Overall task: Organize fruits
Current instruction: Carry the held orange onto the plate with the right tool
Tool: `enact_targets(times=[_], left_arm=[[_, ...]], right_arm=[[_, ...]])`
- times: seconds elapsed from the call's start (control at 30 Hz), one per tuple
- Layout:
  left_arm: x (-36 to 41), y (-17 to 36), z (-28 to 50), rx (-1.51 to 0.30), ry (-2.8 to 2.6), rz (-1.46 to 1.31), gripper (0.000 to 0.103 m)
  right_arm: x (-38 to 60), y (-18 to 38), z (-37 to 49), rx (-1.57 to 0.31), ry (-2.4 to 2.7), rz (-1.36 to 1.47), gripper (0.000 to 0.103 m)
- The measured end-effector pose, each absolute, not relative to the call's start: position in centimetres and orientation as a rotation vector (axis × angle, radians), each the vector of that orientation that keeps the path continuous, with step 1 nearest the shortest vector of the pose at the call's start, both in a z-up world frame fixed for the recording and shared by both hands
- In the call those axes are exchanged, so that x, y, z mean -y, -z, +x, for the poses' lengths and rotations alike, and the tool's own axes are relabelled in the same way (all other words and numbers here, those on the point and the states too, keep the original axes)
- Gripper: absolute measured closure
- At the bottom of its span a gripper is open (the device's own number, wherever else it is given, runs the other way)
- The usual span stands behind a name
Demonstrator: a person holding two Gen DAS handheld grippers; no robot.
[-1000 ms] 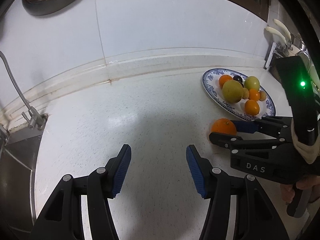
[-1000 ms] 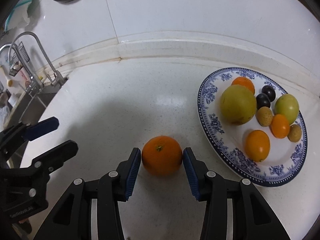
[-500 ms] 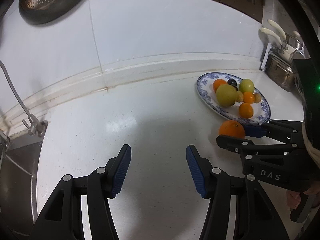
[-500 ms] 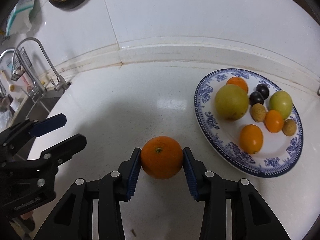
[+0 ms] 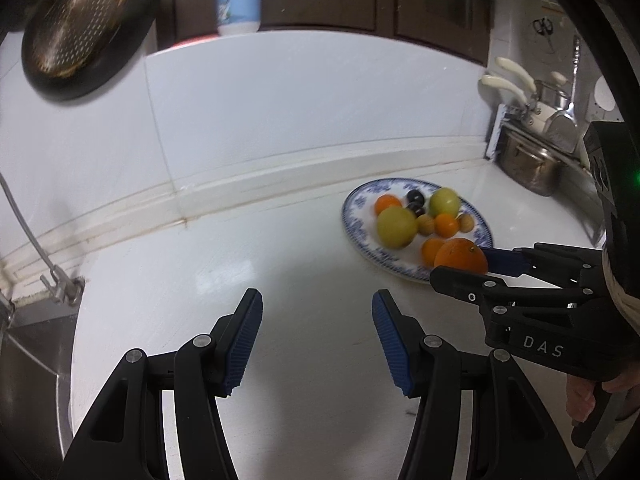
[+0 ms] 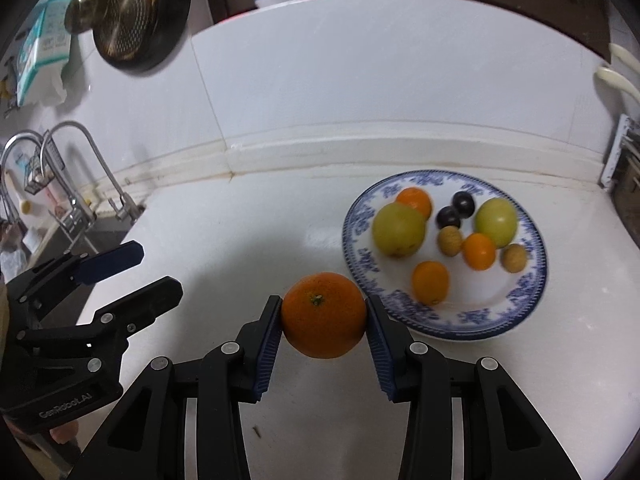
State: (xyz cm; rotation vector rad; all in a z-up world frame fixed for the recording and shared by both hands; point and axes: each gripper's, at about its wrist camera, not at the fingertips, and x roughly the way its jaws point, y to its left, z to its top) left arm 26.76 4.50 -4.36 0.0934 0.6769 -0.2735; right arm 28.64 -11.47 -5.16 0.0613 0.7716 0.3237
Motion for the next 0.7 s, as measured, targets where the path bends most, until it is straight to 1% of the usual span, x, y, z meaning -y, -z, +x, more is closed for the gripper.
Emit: enact_targets(times=[0.43,0.7], left_arm=[[-0.6,2.5,27.0,-0.630,0.313,0.107,0.045],[2.1,2.4,28.1,-0.627,0.316,0.114,0.045]], right_arm=[[15.9,2.2,27.4,-0.682,-0.265,0.063,0.061],[18.6,1.9,28.1,-0.675,-0.229,0.070,0.061]])
